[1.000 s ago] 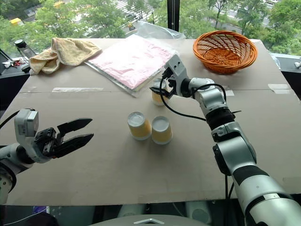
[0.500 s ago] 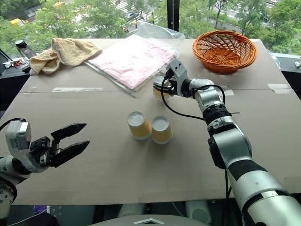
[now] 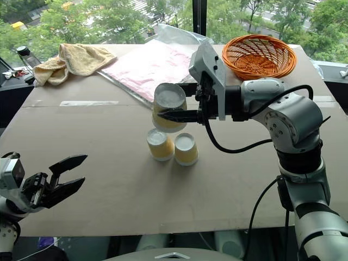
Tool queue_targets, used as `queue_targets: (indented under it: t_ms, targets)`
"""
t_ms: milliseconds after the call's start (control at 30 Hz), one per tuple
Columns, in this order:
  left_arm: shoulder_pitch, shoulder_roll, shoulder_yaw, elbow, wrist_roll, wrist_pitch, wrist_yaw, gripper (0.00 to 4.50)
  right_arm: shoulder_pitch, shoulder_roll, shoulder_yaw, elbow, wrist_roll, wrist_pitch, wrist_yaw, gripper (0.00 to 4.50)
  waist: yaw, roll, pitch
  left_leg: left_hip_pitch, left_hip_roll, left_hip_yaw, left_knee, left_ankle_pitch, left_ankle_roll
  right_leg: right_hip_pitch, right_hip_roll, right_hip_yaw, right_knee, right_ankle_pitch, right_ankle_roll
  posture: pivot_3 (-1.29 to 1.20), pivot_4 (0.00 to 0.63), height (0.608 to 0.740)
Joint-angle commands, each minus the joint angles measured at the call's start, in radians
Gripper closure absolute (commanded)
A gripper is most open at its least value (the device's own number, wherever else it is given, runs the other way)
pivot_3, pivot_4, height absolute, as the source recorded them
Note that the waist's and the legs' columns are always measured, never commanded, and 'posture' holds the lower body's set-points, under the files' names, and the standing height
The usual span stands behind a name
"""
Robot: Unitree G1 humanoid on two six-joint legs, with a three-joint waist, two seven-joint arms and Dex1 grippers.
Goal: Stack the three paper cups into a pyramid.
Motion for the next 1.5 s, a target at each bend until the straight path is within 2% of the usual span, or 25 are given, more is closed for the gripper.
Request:
queue_targets:
  t_ms: [33,200,333,700,1033,1100,1200,1433,1500]
  targets:
    - [-0.024,0.026,0.001,0.004,-0.001,-0.004,-0.027,0.00,0.005,0.004,0.057,-0.074,-0.043,-0.014,-0.065,2.30,0.001,-0.001,-0.001,0.000,0.000,0.000,0.001,0.000,0.000,0.000,0.000,0.000,0.000,0.000,0.000,0.00,0.150,0.740]
    - [-0.037,0.034,0.005,0.015,-0.002,-0.003,-0.041,0.00,0.024,0.009,0.122,-0.075,-0.097,-0.051,-0.102,2.30,-0.001,-0.002,-0.001,-0.001,0.000,0.000,0.003,0.000,0.000,0.000,0.000,0.000,0.000,0.000,0.000,0.00,0.150,0.740]
    - [-0.039,0.034,0.018,0.006,-0.014,0.007,-0.038,0.00,0.037,0.014,0.132,-0.066,-0.109,-0.061,-0.113,2.30,-0.001,-0.003,-0.002,-0.008,0.000,0.000,0.003,0.000,0.000,-0.007,0.000,0.000,0.001,0.001,0.000,0.00,0.150,0.740]
    - [-0.088,-0.008,0.084,-0.045,-0.130,0.076,0.072,0.00,0.056,0.022,0.145,-0.057,-0.113,-0.064,-0.116,2.30,-0.001,-0.004,-0.002,-0.008,0.000,-0.001,0.006,0.000,0.000,-0.007,0.000,-0.001,0.006,0.000,0.000,0.00,0.150,0.740]
    - [-0.087,-0.027,0.081,-0.125,-0.156,0.096,0.132,0.00,0.066,0.023,0.156,-0.029,-0.121,-0.065,-0.108,2.30,-0.001,-0.005,-0.003,-0.008,0.000,-0.001,0.007,0.000,0.000,-0.007,0.000,-0.001,0.007,0.000,0.000,0.00,0.150,0.740]
    - [-0.091,-0.037,0.077,-0.166,-0.166,0.105,0.169,0.00,0.077,0.018,0.164,-0.009,-0.124,-0.070,-0.096,1.26,-0.001,-0.006,-0.004,-0.008,0.000,-0.001,0.007,0.000,0.000,-0.007,0.000,-0.001,0.008,0.000,0.000,0.00,0.150,0.740]
    - [-0.101,-0.048,0.074,-0.191,-0.174,0.113,0.204,0.00,0.083,0.013,0.157,0.002,-0.132,-0.084,-0.093,0.06,0.000,-0.007,-0.004,-0.008,0.000,-0.002,0.008,0.000,0.000,-0.007,0.000,-0.001,0.008,0.000,0.000,0.00,0.150,0.740]
    - [-0.143,-0.053,0.060,-0.206,-0.187,0.132,0.271,0.00,0.095,-0.019,0.053,-0.074,-0.080,-0.093,-0.088,0.06,0.000,-0.007,-0.004,-0.008,0.000,-0.002,0.009,0.000,0.000,-0.007,0.000,-0.001,0.009,0.000,0.000,0.00,0.150,0.740]
    - [-0.183,-0.039,0.048,-0.180,-0.180,0.138,0.274,0.00,0.128,-0.043,-0.022,-0.115,-0.047,-0.133,-0.073,0.06,0.007,-0.007,-0.004,-0.008,0.000,-0.002,0.009,0.000,0.000,-0.007,0.000,-0.001,0.009,0.000,0.000,0.00,0.150,0.740]
